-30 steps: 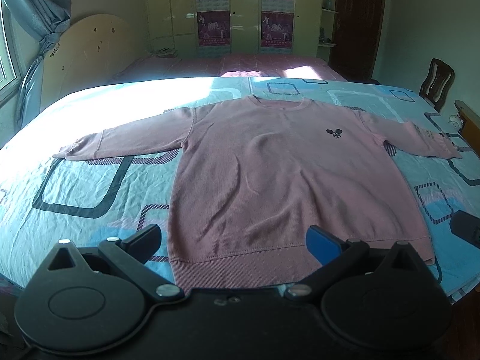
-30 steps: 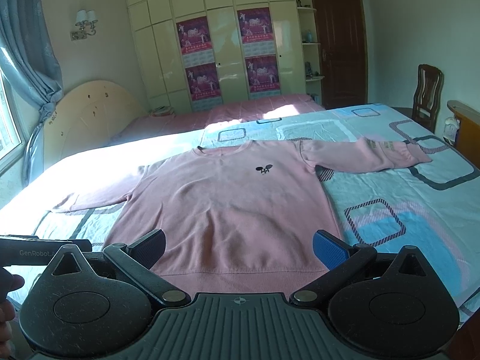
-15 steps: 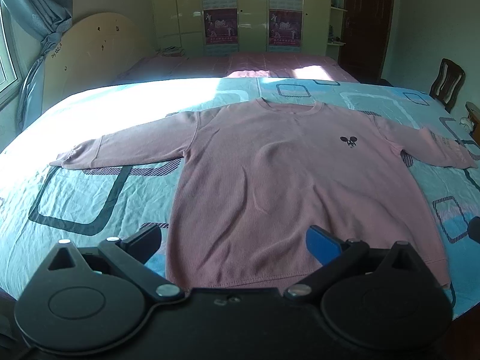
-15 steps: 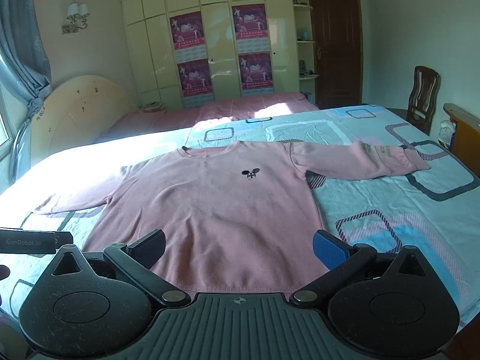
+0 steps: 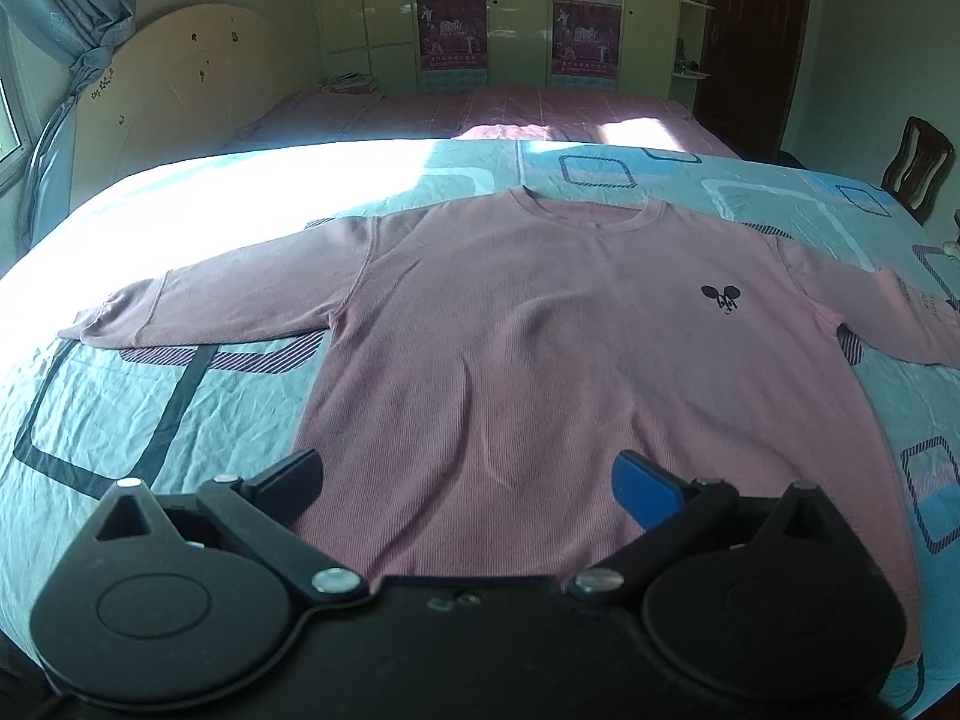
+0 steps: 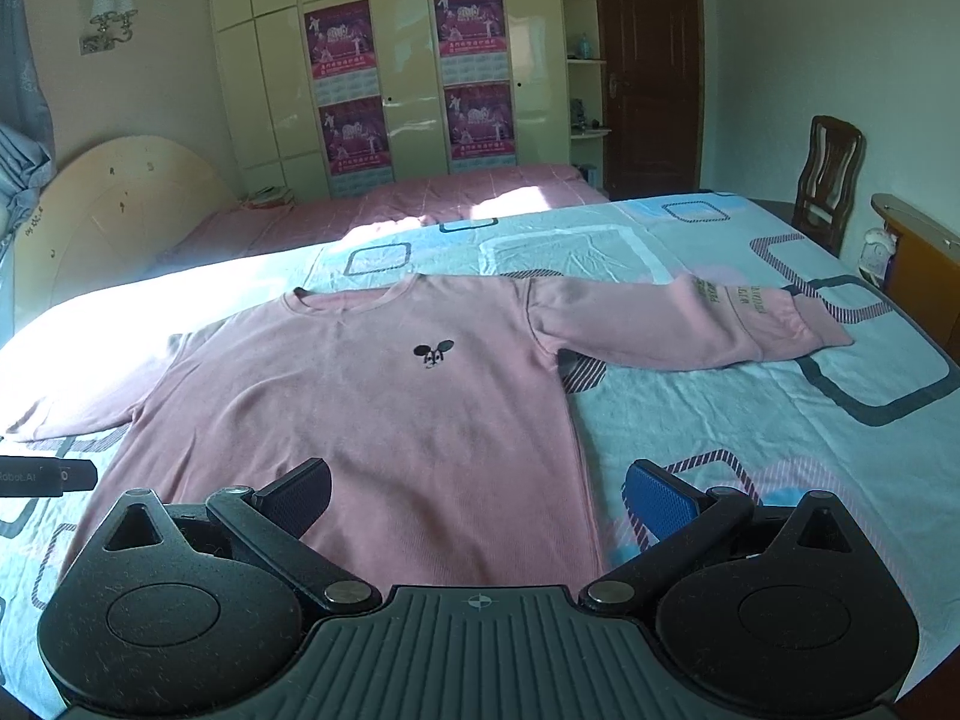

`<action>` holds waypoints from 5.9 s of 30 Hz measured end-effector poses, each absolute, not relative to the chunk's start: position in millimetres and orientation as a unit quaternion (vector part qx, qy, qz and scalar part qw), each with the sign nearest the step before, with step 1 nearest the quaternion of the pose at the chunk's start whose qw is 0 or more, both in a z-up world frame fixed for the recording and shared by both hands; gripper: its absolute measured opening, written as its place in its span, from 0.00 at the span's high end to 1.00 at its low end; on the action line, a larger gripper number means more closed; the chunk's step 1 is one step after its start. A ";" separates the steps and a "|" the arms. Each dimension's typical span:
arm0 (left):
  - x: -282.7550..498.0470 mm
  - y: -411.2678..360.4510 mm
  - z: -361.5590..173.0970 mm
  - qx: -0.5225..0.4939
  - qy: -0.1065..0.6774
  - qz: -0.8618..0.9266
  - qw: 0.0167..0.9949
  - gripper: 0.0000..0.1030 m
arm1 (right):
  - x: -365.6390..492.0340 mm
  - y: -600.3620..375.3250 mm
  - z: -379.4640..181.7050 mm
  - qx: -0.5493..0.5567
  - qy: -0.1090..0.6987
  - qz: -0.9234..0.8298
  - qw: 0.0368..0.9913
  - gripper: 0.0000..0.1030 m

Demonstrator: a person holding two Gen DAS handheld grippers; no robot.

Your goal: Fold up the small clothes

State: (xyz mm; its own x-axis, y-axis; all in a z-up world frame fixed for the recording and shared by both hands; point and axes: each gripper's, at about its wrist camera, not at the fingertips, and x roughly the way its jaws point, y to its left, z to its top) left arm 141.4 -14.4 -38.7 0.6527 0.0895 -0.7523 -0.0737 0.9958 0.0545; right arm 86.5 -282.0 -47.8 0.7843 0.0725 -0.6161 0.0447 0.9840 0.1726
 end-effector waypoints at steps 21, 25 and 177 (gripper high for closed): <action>268.9 -67.5 -94.1 0.018 0.430 0.028 0.902 0.01 | 222.5 -443.0 -117.6 0.144 0.340 -0.099 0.924 0.00; 284.2 -78.8 -100.3 0.031 0.423 0.028 0.905 0.01 | 240.7 -490.8 -131.9 0.177 0.339 -0.142 0.913 0.01; 405.2 0.2 -181.4 0.008 0.398 0.057 0.915 0.13 | 404.6 -325.9 -189.1 0.071 0.387 0.019 0.919 0.87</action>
State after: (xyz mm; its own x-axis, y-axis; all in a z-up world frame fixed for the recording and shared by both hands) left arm 405.2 0.2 -181.4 0.6760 0.1109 -0.7285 -0.0973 0.9934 0.0609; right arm 404.6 -325.9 -189.1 0.7000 0.0896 -0.7085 0.0208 0.9891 0.1456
